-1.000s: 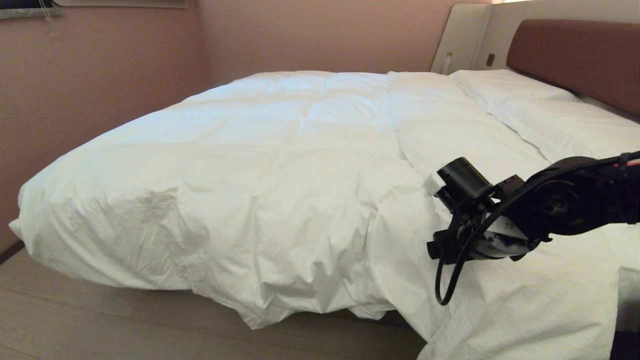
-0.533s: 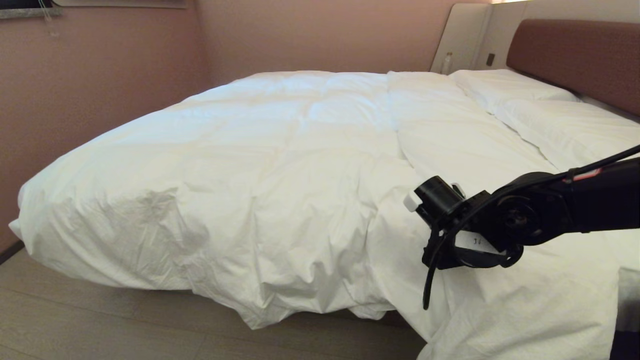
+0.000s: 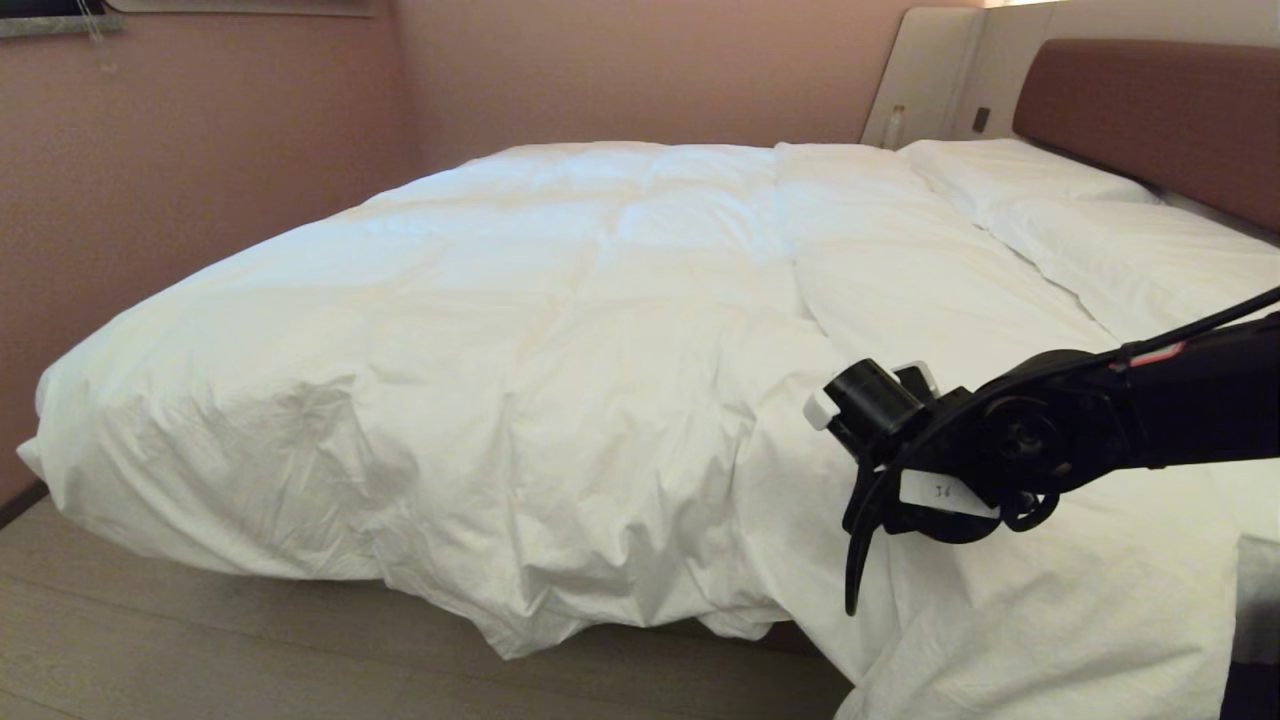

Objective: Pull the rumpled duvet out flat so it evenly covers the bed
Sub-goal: Hold the folded corner of the quilt

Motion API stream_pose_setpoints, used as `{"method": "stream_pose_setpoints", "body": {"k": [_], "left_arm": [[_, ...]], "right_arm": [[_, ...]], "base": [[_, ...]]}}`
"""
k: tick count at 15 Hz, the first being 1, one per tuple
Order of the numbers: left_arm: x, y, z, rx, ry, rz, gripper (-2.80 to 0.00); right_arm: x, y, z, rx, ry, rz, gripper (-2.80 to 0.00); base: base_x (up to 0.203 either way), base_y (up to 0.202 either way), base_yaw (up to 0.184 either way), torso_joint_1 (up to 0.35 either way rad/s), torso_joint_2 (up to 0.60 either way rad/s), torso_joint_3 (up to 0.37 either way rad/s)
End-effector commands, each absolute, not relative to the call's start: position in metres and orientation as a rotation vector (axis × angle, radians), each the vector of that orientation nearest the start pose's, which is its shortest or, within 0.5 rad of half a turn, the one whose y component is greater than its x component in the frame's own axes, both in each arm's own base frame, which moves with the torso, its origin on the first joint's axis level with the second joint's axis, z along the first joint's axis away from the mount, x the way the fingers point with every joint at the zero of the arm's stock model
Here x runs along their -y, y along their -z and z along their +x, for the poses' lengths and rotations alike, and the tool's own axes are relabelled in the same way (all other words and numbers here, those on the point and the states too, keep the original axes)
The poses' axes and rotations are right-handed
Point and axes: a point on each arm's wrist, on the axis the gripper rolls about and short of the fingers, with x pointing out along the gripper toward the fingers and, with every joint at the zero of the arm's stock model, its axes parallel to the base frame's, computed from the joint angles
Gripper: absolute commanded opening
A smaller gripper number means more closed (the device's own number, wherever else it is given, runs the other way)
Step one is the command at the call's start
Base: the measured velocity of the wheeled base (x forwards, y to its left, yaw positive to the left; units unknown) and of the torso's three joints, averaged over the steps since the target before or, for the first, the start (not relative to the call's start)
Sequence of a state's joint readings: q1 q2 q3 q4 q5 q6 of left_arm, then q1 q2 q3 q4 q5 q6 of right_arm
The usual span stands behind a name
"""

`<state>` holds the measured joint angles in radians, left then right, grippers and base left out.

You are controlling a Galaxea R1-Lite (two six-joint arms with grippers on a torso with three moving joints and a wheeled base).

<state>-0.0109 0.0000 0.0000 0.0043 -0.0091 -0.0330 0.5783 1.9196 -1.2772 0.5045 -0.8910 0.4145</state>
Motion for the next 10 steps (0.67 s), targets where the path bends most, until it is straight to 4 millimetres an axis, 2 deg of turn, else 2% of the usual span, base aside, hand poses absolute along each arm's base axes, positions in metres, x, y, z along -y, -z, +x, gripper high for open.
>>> {"method": "stream_pose_setpoints", "body": {"k": [1,3,8,9,10], "left_arm": [[0.0,-0.075,-0.023,-0.005,0.02,-0.034,-2.8],[0.0,-0.075,-0.023,-0.005,0.02,-0.034,-2.8],[0.0,-0.075,-0.023,-0.005,0.02,-0.034,-2.8],[0.0,-0.075,-0.023,-0.005,0.02,-0.034,-2.8],[0.0,-0.075,-0.023,-0.005,0.02,-0.034,-2.8]], "right_arm": [[-0.164,-0.15,0.283,-0.765,0.444,-0.392,0.0],[-0.166,-0.142,0.287,-0.782,0.446,-0.406,0.0],[-0.167,-0.141,0.288,-0.785,0.443,-0.404,0.0],[-0.167,-0.14,0.288,-0.785,0.443,-0.404,-2.8],[-0.167,-0.14,0.288,-0.786,0.442,-0.404,-2.8]], "base": [[0.0,0.0,0.0,0.0,0.0,0.0],[0.0,0.0,0.0,0.0,0.0,0.0],[0.0,0.0,0.0,0.0,0.0,0.0],[0.0,0.0,0.0,0.0,0.0,0.0],[0.0,0.0,0.0,0.0,0.0,0.0]]}}
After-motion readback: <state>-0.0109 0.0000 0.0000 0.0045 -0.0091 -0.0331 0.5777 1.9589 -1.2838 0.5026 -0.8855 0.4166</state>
